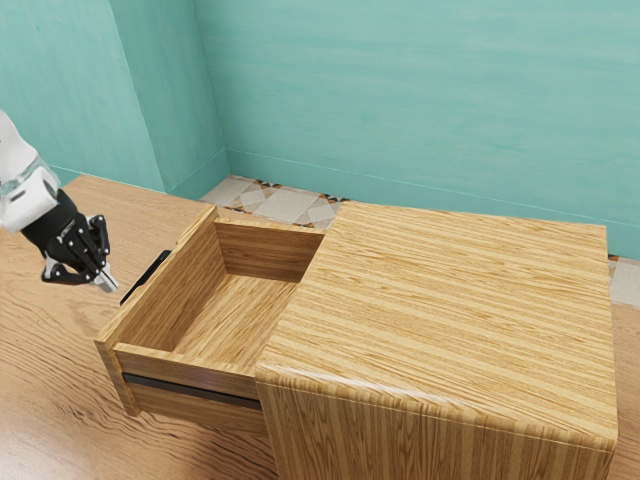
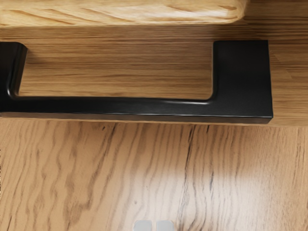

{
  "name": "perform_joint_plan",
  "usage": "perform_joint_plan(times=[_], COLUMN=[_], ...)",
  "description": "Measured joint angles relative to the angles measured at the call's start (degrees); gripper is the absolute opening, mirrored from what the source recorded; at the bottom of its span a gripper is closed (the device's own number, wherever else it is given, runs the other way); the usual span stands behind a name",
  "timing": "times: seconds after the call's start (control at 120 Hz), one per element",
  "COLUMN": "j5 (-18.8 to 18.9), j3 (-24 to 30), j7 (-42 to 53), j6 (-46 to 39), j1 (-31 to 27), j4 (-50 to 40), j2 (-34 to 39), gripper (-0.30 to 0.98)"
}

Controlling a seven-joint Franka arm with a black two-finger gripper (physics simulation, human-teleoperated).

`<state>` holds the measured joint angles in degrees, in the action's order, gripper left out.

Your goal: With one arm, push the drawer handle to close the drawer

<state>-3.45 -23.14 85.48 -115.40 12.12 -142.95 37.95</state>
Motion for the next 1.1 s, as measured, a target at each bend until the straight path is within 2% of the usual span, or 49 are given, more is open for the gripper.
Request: perform_joint_plan(times=[0.325,1.1], j5=[-1.6,-7.3], j3=[1.5,7.3], j7=[-0.3,-0.7], j6=[-1.3,-4.8], j1=[2.3,2.3], j4=[1.5,2.8], j2=[-1.9,-7.5], gripper=[-0.10,-0.10])
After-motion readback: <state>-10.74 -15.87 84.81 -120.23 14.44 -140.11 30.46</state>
